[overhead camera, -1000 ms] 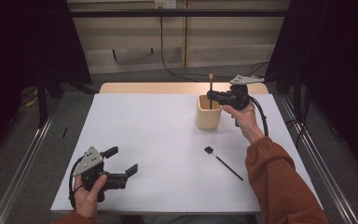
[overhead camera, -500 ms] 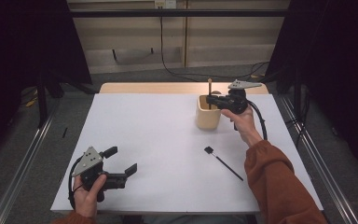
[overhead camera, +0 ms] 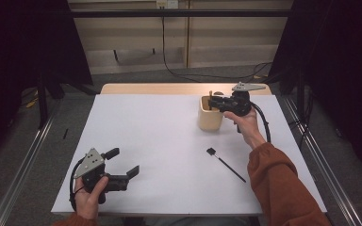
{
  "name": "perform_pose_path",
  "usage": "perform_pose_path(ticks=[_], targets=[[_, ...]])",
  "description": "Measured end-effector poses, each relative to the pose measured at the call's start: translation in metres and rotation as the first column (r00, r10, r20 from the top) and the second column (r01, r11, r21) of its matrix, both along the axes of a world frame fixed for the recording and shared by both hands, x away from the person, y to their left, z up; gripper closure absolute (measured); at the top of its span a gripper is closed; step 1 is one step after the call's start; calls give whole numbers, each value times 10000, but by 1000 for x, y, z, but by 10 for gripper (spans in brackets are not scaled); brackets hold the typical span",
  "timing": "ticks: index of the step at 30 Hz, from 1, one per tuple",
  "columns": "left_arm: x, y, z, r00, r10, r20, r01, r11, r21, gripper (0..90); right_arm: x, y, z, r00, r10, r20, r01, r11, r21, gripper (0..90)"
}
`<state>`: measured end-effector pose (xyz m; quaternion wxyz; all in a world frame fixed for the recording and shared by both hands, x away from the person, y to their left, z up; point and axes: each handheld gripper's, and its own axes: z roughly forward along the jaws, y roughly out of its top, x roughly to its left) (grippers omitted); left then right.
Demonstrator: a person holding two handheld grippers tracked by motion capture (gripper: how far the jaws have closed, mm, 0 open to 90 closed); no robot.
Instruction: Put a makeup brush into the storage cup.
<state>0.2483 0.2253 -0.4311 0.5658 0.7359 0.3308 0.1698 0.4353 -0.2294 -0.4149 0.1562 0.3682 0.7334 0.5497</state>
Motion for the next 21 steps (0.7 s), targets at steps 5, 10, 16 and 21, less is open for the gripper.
perform_pose_path(ticks=[5, 10, 16, 21], targets=[[0, -1, 0, 9999, -80, 62, 79, 9999, 141, 18, -1, 0, 3, 9999, -71, 92, 70, 10000, 70, 396], [0, -1, 0, 10000, -65, 39, 65, 10000, 33, 17, -3, 0, 3, 9999, -62, 93, 61, 9999, 95, 268], [-1, -1, 0, 9999, -127, 16, 127, 9999, 46, 15, -6, 0, 7, 9997, -120, 216, 118, 9999, 86, 151], [-2, -1, 1, 10000, -78, 31, 78, 10000, 52, 14, -12, -3, 12, 9993, -181, 331, 177, 9997, 150, 107]])
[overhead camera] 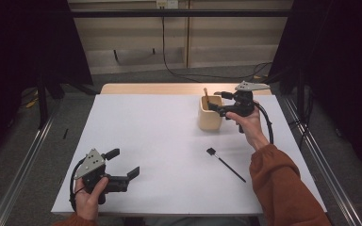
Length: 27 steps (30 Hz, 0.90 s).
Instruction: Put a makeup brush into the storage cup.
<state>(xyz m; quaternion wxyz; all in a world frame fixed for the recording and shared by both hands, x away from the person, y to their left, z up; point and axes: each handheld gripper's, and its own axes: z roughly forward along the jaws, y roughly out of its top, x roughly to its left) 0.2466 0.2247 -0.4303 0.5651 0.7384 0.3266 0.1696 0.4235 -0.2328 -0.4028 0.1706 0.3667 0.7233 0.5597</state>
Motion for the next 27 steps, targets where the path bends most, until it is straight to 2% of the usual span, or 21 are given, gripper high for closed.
perform_pose_path(ticks=[8, 13, 27], targets=[[0, 3, 0, 9998, 195, 11, -195, 9998, -11, 14, -17, -7, 2, 9997, -87, 217, 87, 10000, -11, 29], [0, 3, 0, 9998, 194, 64, -194, 9998, 14, 14, -27, -10, 5, 9993, -12, 382, -1, 9995, 331, 26], [0, 4, 1, 9997, 234, 96, -234, 9997, -51, 14, -54, -18, -4, 9990, -65, 438, 65, 10000, 8, 34]])
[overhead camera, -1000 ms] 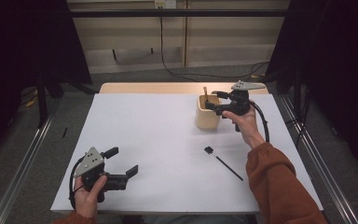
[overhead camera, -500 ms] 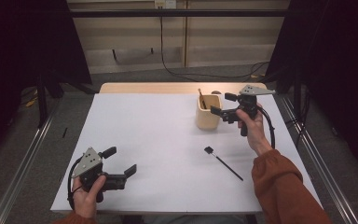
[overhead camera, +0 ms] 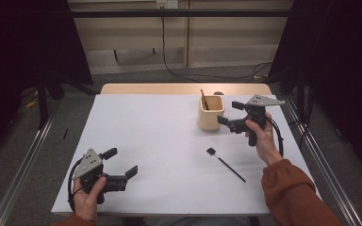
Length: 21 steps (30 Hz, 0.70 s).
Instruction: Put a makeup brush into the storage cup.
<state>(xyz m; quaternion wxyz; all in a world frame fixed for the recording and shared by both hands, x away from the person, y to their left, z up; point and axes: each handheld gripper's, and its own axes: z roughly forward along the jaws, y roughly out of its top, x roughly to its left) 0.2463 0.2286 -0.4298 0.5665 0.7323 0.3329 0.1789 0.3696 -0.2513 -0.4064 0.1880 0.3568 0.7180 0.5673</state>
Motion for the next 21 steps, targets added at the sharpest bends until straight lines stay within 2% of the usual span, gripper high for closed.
perform_pose_path(ticks=[5, 11, 13, 21], targets=[[0, 0, 0, 10000, -29, 22, 28, 10000, 22, 14, -13, -6, -2, 9999, -109, -81, 111, 9998, 185, 36], [0, 1, 0, 10000, 45, 26, -45, 10000, 3, 13, -29, -15, -6, 9995, -242, -207, 246, 9996, 167, 40], [-1, 2, 1, 10000, -73, 62, 72, 10000, 52, 12, -34, -18, -7, 9994, -263, -227, 267, 9995, 154, 40], [-1, 6, 0, 9999, 47, 116, -47, 10000, -35, 11, -60, -21, -9, 9990, -143, -424, 148, 9998, 116, 41]])
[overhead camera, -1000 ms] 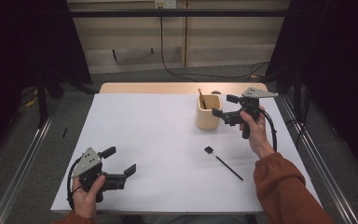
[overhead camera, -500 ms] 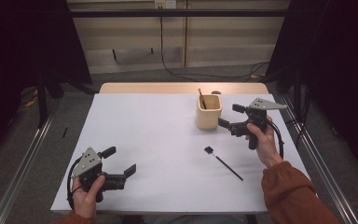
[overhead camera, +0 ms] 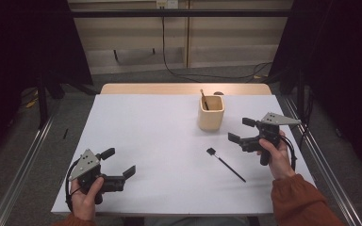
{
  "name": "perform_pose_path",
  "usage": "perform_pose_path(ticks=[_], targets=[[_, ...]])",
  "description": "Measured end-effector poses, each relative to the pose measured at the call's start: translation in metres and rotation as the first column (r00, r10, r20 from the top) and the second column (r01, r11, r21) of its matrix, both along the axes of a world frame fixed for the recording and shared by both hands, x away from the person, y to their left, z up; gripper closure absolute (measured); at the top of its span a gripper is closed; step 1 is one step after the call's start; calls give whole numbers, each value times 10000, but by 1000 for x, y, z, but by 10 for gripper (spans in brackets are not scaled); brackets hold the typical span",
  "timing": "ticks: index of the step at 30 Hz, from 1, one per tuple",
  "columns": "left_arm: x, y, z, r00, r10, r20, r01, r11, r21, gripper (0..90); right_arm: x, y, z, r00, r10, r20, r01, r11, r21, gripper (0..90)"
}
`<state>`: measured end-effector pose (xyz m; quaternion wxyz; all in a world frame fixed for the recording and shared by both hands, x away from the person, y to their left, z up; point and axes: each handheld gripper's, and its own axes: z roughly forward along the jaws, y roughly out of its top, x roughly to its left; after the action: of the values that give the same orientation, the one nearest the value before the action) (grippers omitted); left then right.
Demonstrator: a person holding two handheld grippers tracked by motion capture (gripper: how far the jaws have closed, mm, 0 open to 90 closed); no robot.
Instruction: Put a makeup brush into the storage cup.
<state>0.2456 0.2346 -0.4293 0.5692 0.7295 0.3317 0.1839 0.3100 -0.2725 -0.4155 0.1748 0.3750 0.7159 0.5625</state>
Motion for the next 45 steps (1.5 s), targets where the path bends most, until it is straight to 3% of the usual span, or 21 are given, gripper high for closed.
perform_pose_path(ticks=[11, 23, 26, 41, 45], targets=[[-4, 6, 2, 9998, 192, 71, -191, 9998, -56, 11, -33, -7, -2, 9999, -152, 80, 151, 9998, 99, 54], [-4, 3, 2, 10000, 61, 77, -61, 10000, -61, 12, -76, -28, -16, 9977, -644, -196, 642, 9979, -94, 42], [-5, 3, 2, 9999, 138, 85, -137, 9998, -125, 12, -83, -33, -15, 9970, -762, -166, 765, 9970, 132, 39], [-7, 5, 1, 9999, 124, 76, -124, 9999, -76, 13, -80, -28, -19, 9984, -520, -214, 525, 9984, 198, 24], [-7, 5, 2, 9999, 109, 117, -109, 9999, 10, 13, -80, -28, -17, 9994, -307, -179, 307, 9995, -1, 21]])
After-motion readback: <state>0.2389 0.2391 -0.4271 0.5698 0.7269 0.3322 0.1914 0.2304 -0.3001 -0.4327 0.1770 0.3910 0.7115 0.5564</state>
